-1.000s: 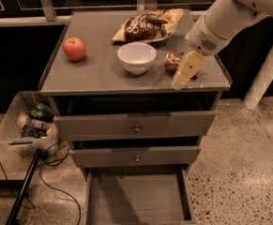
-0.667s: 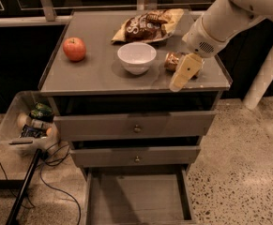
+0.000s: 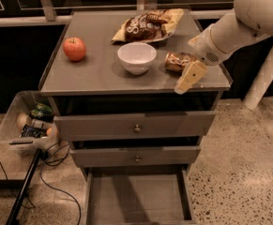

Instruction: Place orange can into bottom drawer

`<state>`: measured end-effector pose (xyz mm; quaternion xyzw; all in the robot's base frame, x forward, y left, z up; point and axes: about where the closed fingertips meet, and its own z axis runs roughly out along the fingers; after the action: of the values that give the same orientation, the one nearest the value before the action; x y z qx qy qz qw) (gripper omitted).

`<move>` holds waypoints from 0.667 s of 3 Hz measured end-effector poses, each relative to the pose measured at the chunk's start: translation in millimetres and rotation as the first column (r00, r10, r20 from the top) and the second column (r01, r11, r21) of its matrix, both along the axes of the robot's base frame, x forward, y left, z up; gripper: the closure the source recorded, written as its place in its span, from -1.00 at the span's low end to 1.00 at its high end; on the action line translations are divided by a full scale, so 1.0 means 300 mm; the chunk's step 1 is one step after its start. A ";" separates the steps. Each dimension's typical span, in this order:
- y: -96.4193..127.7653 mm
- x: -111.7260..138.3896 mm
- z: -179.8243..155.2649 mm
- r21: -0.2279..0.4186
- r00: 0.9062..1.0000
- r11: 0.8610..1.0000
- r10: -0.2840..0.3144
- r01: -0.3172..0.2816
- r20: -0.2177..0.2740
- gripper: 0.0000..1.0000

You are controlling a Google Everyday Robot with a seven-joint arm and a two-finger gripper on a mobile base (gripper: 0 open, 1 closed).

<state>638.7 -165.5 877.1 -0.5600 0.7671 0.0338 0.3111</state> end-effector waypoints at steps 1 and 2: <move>-0.043 0.049 -0.048 0.018 1.000 1.000 -0.026 0.026 0.003 -1.00; -0.064 0.121 -0.079 0.050 0.999 0.998 -0.036 0.037 -0.009 -1.00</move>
Offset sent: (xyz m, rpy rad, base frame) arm 0.0686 -0.0328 -0.0227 0.0972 0.0014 -0.0597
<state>675.1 -184.7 853.6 -0.5378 0.7773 0.0495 0.3226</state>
